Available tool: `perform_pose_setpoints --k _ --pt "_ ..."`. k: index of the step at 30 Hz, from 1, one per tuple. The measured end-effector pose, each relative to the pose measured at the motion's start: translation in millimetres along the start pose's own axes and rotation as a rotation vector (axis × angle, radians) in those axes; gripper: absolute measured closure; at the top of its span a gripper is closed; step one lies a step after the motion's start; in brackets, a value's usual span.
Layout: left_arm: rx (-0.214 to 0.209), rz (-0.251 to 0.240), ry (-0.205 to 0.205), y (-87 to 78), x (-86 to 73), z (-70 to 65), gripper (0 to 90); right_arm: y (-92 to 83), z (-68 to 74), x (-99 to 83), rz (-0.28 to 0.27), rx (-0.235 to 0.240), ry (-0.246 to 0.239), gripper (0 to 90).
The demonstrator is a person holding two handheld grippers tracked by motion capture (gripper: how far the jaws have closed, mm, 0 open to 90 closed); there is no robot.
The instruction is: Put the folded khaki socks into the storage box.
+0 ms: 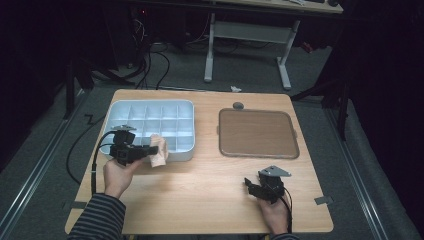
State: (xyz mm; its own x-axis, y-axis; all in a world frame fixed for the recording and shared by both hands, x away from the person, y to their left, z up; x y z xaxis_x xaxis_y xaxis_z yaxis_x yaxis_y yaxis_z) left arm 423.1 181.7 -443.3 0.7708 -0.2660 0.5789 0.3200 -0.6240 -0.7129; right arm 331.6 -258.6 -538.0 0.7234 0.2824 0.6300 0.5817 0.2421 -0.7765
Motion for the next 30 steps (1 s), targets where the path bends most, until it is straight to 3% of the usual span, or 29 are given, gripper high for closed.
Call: perform_pose_setpoints --k 8,14,19,30 --pt "0.044 0.008 0.022 -4.9 11.4 1.3 77.5 0.1 0.4 0.0 0.001 -0.003 -0.001 36.9" --pt "0.042 -0.016 0.002 -8.2 20.5 7.3 77.5 0.0 0.5 0.0 0.002 -0.003 -0.004 36.8" --pt "0.073 0.000 0.020 -7.1 29.2 7.5 77.5 0.1 0.7 -0.1 0.002 -0.006 -0.008 36.8" --pt "0.075 0.018 -0.027 -5.7 31.4 23.7 77.5 0.1 1.1 -0.1 0.003 -0.008 -0.010 36.7"
Point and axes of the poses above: each handheld gripper's, and its own axes: y roughly forward along the jaws, x roughly out of its top, z roughly to its left, the point moved 1 cm from there along y, roughly forward along the jaws, and after that the axes turned 8 degrees about z, right-handed, at the moved point
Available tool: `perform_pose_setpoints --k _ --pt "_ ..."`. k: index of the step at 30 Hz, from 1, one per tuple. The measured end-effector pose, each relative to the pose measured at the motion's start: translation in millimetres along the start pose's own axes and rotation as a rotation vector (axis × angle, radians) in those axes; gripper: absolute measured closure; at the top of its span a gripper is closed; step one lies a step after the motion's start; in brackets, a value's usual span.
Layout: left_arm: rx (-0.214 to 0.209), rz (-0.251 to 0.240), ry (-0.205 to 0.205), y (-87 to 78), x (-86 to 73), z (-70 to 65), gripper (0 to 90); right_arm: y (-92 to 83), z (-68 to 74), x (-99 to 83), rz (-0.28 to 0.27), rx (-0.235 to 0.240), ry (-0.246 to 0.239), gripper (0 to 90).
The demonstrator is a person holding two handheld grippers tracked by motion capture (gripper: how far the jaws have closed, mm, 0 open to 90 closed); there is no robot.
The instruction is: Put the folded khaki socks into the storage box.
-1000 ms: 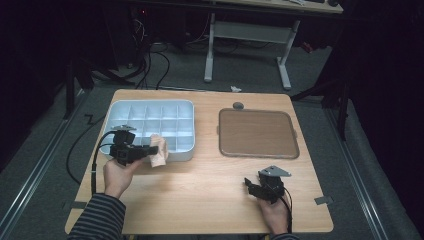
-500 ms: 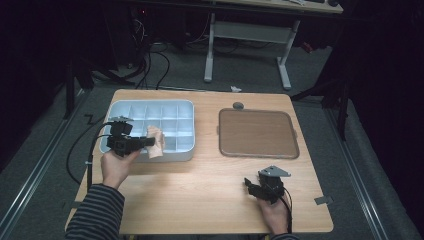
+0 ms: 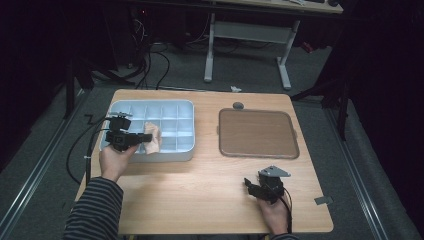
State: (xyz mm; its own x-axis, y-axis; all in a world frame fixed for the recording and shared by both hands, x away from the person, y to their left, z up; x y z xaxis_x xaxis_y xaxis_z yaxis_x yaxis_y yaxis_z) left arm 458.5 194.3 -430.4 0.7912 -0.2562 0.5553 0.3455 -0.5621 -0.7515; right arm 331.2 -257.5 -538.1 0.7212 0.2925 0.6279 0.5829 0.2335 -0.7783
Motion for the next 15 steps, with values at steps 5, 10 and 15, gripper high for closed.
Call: perform_pose_setpoints --k 5,10,15 --pt "0.045 0.038 0.003 8.1 -0.1 6.3 77.4 0.1 0.3 0.0 0.000 -0.001 -0.005 36.4" --pt "0.035 0.048 -0.013 13.5 1.0 10.3 77.4 -0.1 0.8 -0.2 0.002 -0.004 -0.007 36.4" --pt "0.048 0.073 -0.015 18.5 0.9 13.3 77.4 0.0 0.7 -0.2 0.001 -0.005 -0.011 36.4"
Point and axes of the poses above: each handheld gripper's, and its own axes: y roughly forward along the jaws, x roughly out of its top, z roughly to its left, the point moved 1 cm from there along y, roughly forward along the jaws, and after that the axes turned 8 degrees about z, right-handed, at the moved point
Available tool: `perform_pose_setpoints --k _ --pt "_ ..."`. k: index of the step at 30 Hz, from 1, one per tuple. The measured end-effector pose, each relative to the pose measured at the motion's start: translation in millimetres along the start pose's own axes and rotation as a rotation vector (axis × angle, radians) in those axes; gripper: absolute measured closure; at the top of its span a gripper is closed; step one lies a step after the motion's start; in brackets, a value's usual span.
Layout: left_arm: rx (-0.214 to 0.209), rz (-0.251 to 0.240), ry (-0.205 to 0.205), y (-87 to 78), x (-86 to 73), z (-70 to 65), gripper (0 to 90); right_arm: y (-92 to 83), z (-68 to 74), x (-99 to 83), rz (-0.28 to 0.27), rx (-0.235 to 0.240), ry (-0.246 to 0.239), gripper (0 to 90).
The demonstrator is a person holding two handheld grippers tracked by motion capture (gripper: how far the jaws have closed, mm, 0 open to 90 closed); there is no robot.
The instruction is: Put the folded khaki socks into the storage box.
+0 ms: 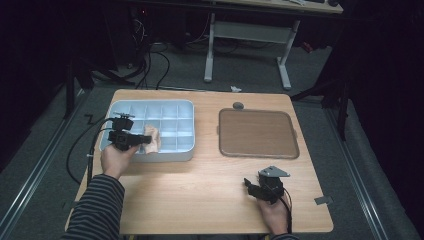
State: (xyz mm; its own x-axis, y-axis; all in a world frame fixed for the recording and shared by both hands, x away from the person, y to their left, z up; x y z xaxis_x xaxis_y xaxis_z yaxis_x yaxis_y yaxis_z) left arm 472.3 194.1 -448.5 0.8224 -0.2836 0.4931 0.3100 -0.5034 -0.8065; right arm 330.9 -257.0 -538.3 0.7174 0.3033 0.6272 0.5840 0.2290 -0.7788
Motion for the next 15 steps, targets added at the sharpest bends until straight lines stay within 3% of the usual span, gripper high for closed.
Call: perform_pose_setpoints --k 15 --pt "0.026 0.053 0.004 12.5 0.8 3.3 77.4 -0.1 0.5 -0.1 0.001 -0.002 0.002 36.4"
Point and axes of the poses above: each handheld gripper's, and its own axes: y roughly forward along the jaws, x roughly out of its top, z roughly to its left, the point moved 1 cm from there along y, roughly forward along the jaws, and after that the axes turned 8 degrees about z, right-handed, at the moved point
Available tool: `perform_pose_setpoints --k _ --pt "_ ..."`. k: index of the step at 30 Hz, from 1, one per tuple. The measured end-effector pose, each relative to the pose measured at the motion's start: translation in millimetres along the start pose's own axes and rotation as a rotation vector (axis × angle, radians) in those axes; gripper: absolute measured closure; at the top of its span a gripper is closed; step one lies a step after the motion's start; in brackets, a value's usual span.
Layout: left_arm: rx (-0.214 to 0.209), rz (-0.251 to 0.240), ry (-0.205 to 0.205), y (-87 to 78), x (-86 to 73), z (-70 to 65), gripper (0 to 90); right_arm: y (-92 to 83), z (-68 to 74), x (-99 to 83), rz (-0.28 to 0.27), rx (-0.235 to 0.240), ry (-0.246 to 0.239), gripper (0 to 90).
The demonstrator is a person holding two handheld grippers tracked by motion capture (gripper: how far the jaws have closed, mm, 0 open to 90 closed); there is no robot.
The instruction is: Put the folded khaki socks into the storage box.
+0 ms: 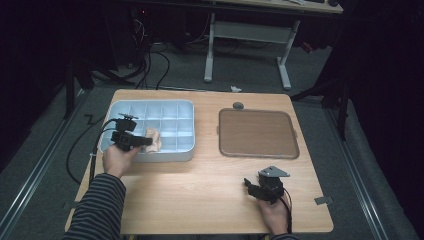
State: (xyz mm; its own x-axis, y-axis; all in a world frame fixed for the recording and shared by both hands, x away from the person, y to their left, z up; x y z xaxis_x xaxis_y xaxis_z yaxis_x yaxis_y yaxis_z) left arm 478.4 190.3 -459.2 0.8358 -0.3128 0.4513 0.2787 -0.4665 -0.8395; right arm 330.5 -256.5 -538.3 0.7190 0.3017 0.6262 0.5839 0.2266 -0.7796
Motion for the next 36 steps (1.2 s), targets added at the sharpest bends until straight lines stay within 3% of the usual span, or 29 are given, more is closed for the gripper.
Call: perform_pose_setpoints --k 36 --pt "0.027 0.031 -0.008 10.1 1.0 5.1 77.4 -0.1 0.3 -0.1 0.000 -0.002 -0.001 36.4"
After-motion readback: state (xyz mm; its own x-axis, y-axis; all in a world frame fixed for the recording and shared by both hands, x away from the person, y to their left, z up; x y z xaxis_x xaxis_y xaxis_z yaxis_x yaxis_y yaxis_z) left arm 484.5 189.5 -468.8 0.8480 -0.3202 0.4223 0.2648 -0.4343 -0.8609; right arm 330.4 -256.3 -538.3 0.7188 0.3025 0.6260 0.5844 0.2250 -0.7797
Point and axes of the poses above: each handheld gripper's, and its own axes: y roughly forward along the jaws, x roughly out of its top, z roughly to its left, the point moved 1 cm from there along y, roughly forward along the jaws, and after that the axes turned 8 degrees about z, right-handed, at the moved point
